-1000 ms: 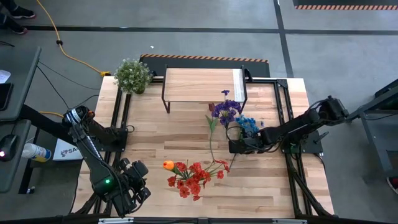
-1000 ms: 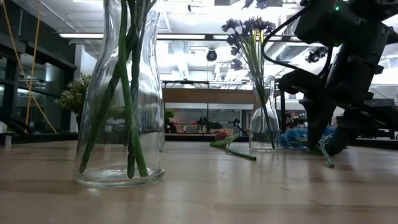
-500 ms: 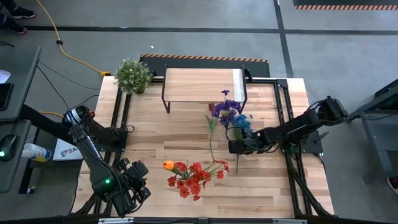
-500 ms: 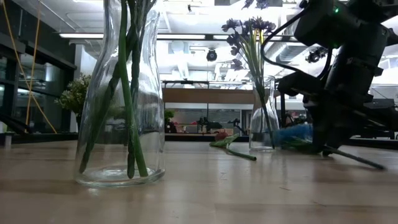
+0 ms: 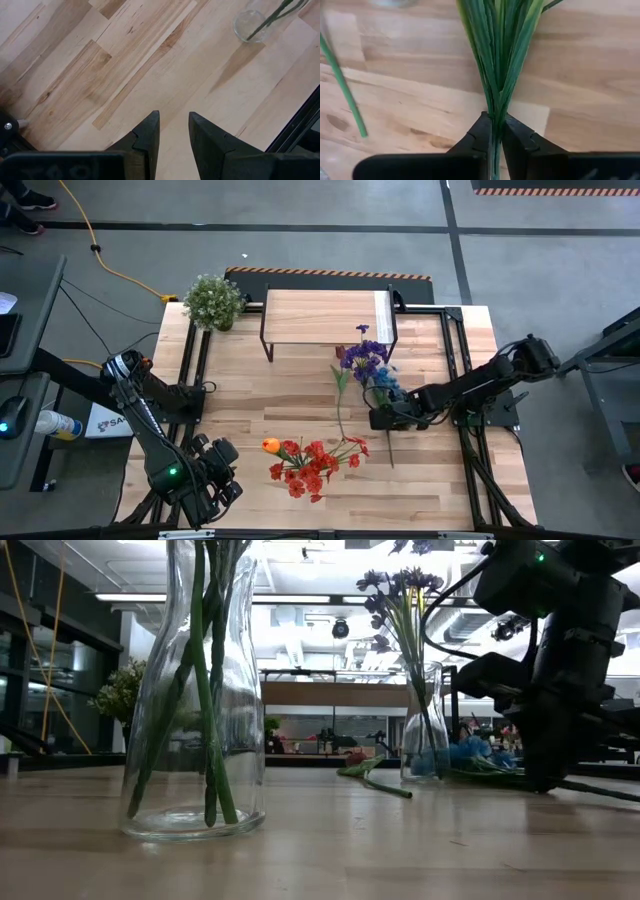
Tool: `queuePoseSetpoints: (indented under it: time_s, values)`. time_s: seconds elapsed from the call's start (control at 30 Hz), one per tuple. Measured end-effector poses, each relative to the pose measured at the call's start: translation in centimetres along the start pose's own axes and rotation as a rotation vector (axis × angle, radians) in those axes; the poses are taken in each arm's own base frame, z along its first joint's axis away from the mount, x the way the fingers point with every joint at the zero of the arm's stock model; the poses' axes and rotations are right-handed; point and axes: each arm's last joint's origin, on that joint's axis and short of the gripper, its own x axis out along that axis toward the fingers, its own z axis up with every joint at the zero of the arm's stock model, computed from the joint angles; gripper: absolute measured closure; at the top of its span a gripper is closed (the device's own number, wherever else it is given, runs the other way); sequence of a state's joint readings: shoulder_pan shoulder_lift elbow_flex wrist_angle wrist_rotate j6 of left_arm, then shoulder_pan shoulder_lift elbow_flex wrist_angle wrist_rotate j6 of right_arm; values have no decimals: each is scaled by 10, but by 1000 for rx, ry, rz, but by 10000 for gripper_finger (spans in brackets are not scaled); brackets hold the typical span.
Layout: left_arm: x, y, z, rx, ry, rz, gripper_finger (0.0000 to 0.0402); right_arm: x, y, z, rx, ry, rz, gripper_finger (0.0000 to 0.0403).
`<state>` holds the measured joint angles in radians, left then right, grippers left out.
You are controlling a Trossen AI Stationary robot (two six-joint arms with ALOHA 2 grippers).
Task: Pick and place flowers into a vace then onto a shelf
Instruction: Put the blue flowers into the top transparent vase
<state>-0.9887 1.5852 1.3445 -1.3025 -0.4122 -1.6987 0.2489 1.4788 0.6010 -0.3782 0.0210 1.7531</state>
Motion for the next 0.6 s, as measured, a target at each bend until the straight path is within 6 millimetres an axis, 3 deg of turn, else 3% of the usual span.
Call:
queuePoseSetpoints:
  time_s: [0.13, 0.37, 0.6]
  values:
    - [0, 0, 0, -1, 0, -2, 263, 0, -3, 0, -4, 8, -27, 394]
    - [0, 0, 0, -1, 0, -2, 263, -2, -9, 0, -7, 33, -96, 384]
    - [0, 0, 0, -1, 1, -3, 263, -23, -26, 4, -22, 13, -186, 392]
